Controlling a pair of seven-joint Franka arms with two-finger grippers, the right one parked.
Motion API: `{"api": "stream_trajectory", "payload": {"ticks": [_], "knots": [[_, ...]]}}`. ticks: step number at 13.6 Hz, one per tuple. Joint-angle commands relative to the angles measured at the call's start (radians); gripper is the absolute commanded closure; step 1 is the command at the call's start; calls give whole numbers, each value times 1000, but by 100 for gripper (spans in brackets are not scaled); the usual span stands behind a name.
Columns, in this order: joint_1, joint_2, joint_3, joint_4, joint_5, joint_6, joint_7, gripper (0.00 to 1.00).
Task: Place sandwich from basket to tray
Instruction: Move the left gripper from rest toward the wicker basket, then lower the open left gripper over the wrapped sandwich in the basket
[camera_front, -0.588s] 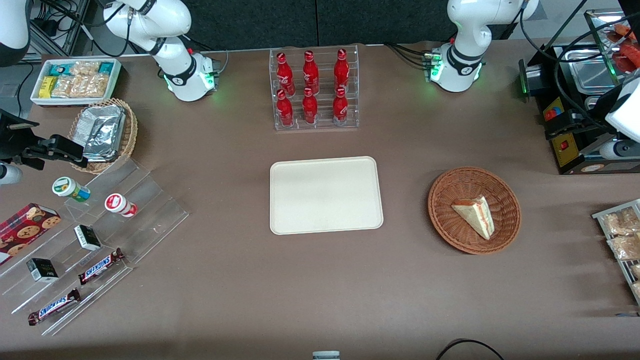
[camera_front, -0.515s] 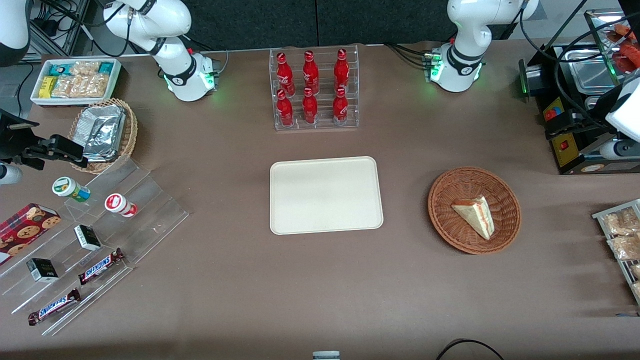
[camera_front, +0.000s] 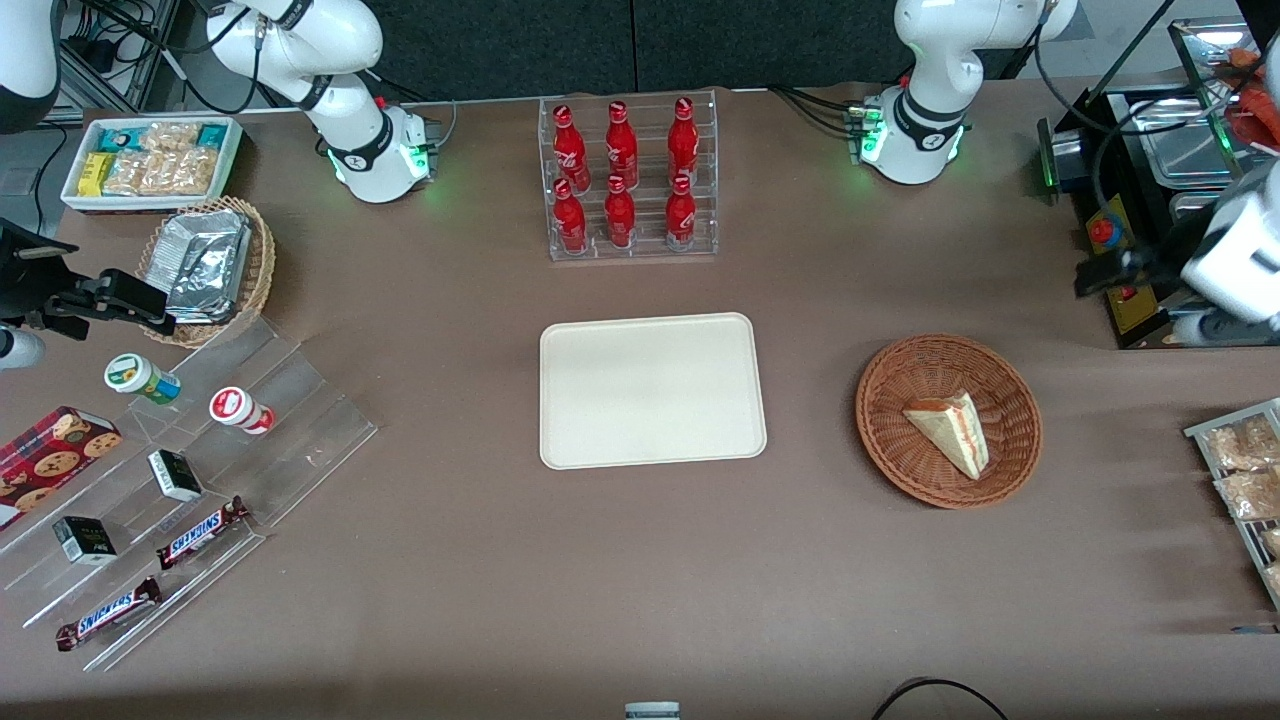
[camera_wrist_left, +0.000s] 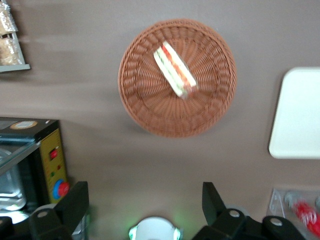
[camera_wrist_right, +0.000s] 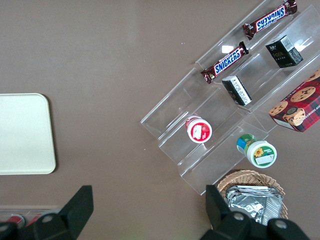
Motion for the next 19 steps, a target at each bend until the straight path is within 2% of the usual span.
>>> {"api": "stream_trajectory", "payload": {"ticks": [1,3,6,11,13,19], "knots": [[-10,-12,1,-139,-1,140,-93,0],[-10,-13,1,-232,-6,267,-163,0],[-18,-13,-7,-390,-21,526,-378,0],[-21,17,-34,-549,-21,831,-533,0],[-21,24,-38,-593,-21,904,-569,0],[-36,112,-47,-592,-12,985,-592,0]]}}
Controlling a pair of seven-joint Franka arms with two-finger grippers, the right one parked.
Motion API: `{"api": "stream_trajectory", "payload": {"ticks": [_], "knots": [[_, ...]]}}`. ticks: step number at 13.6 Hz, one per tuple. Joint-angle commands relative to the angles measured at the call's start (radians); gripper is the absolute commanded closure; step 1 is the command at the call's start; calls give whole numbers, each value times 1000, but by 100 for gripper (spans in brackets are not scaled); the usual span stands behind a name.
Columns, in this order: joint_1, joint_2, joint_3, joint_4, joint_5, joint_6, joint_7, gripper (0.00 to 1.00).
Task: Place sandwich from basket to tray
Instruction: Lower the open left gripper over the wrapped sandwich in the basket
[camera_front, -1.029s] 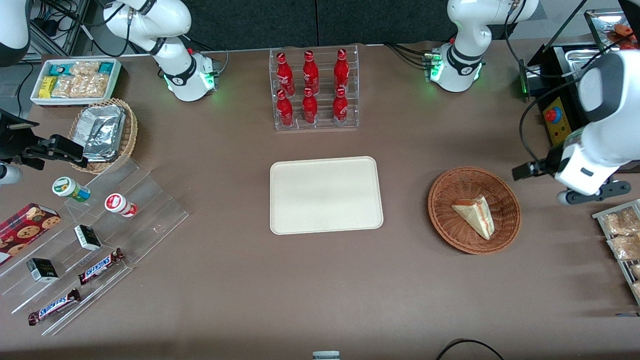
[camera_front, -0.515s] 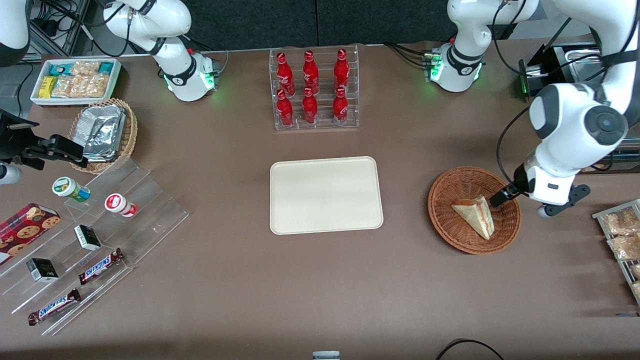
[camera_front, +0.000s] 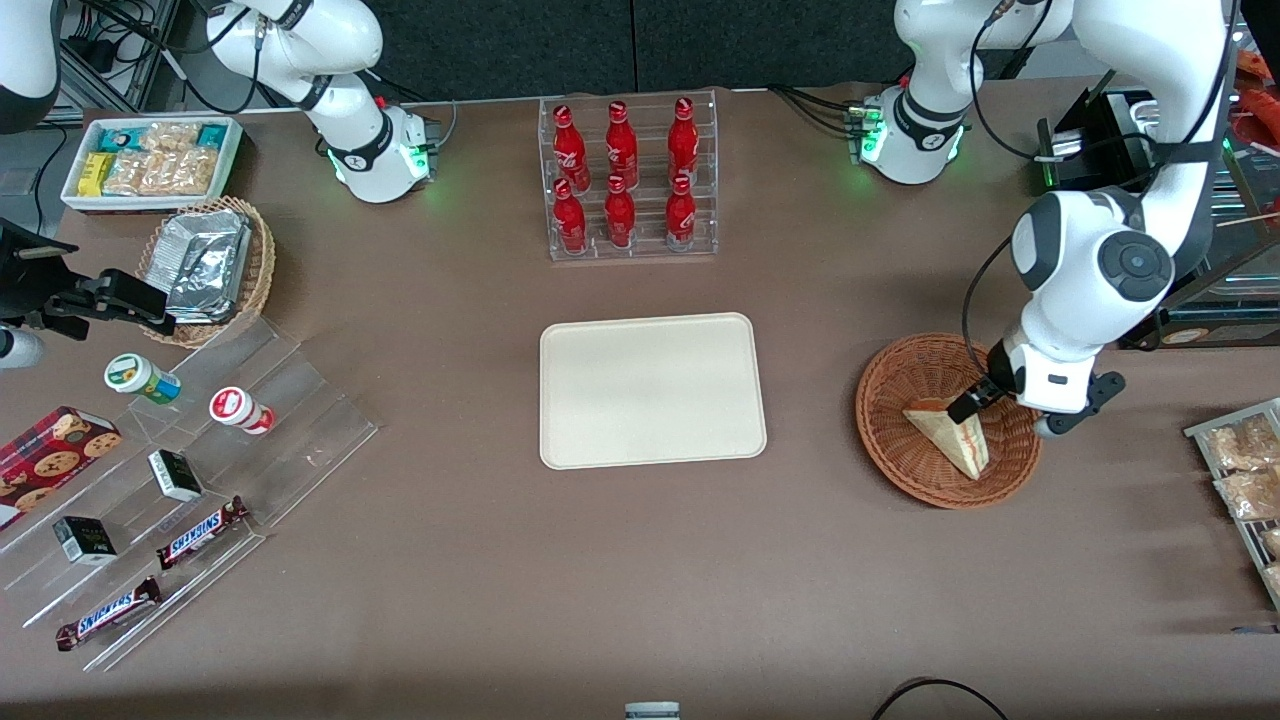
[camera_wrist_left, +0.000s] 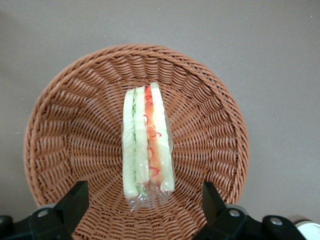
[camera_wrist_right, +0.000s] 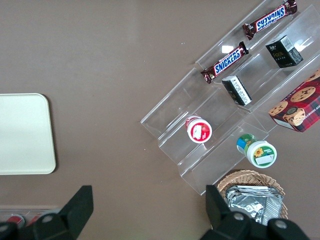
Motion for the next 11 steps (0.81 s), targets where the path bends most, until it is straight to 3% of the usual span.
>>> {"api": "stream_trajectory", "payload": {"ticks": [1,11], "knots": [[-4,38,-3,-2,0,54,-21,0],[-4,110,-3,1,0,123,-21,0]]}}
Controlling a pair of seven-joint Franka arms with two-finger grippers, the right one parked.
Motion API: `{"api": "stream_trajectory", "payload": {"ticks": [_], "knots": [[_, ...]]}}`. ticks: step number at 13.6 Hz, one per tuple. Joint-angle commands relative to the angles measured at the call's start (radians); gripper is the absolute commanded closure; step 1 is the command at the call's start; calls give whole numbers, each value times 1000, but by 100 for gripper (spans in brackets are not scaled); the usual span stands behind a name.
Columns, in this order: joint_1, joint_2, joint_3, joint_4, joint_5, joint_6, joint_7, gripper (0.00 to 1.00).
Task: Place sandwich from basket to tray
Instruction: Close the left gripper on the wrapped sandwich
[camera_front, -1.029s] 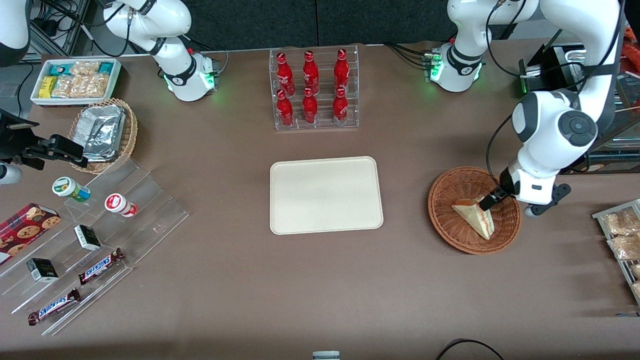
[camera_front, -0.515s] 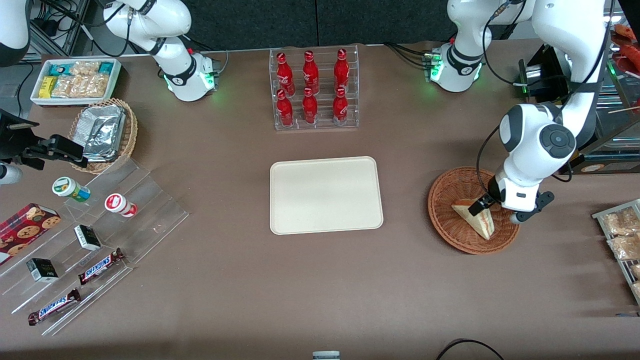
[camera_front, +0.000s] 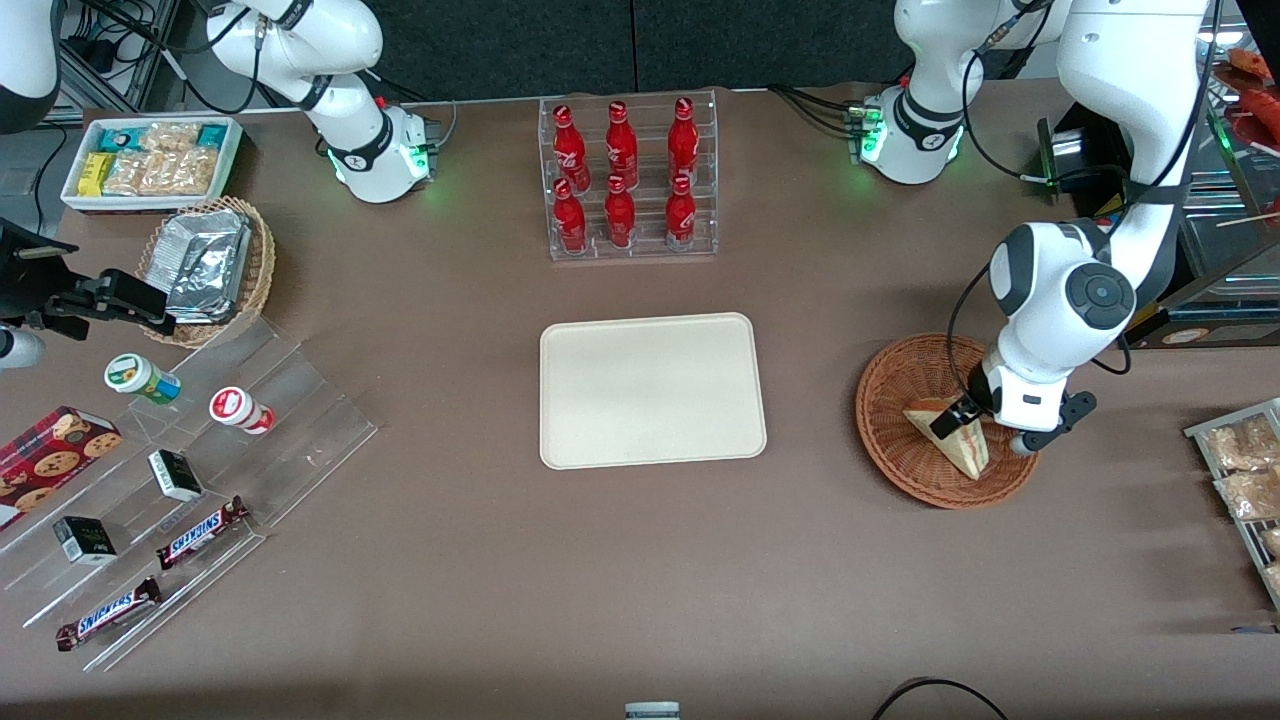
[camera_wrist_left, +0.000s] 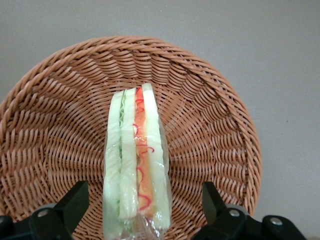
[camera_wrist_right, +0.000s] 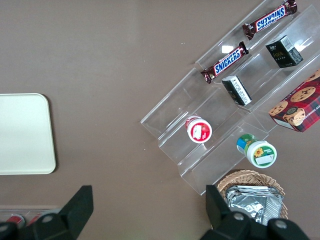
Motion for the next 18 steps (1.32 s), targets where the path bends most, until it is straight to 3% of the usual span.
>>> {"api": "stream_trajectory", "payload": {"ticks": [1,3,4,5,7,11,14,16,18], "knots": [[-3,21,-1,3,1,22,-17,0],[-3,25,-1,0,1,23,-17,1],[-3,25,-1,-2,1,20,-18,7],[-3,25,-1,-2,1,19,-32,32],[-5,24,-1,1,1,14,-43,96],[-5,7,-4,16,6,-30,-41,100],[-5,-30,-20,152,15,-312,-26,100],[-5,-47,-58,266,105,-519,-24,100],[-5,-42,-102,373,119,-659,-24,100]]}}
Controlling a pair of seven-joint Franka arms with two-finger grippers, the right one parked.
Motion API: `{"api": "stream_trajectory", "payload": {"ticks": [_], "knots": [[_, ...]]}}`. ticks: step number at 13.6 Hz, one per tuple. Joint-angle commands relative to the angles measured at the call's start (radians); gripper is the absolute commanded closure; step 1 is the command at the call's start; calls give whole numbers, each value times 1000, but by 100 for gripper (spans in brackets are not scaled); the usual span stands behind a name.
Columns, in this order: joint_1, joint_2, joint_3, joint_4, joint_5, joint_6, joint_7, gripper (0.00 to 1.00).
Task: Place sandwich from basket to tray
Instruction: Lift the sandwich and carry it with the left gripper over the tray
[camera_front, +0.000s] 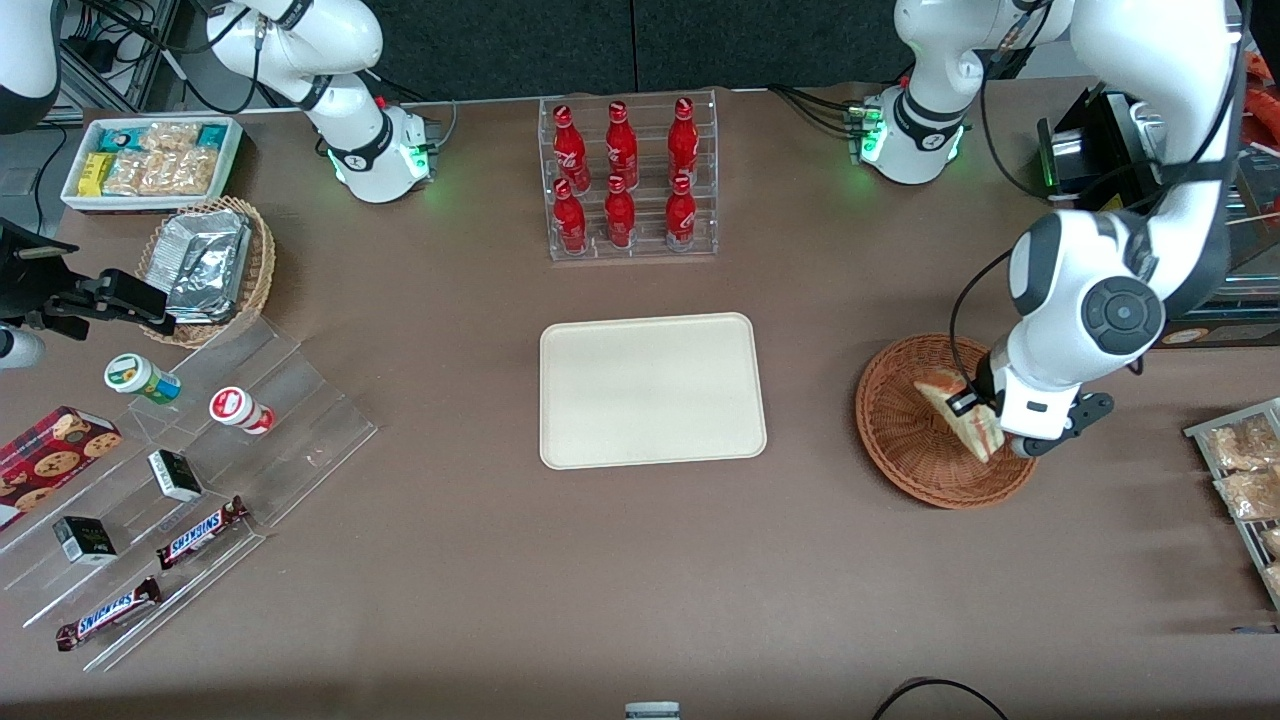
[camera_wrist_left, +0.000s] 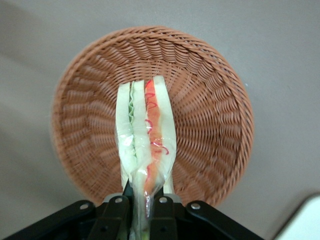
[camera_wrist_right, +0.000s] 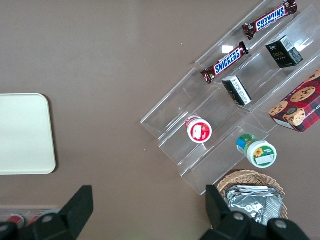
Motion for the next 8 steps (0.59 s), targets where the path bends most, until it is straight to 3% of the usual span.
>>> {"api": "stream_trajectory", "payload": {"ticks": [1,8], "knots": [[-4,4,-67,134,32,-152,-9,100],[-4,30,-306,234,22,-203,-26,100]]}}
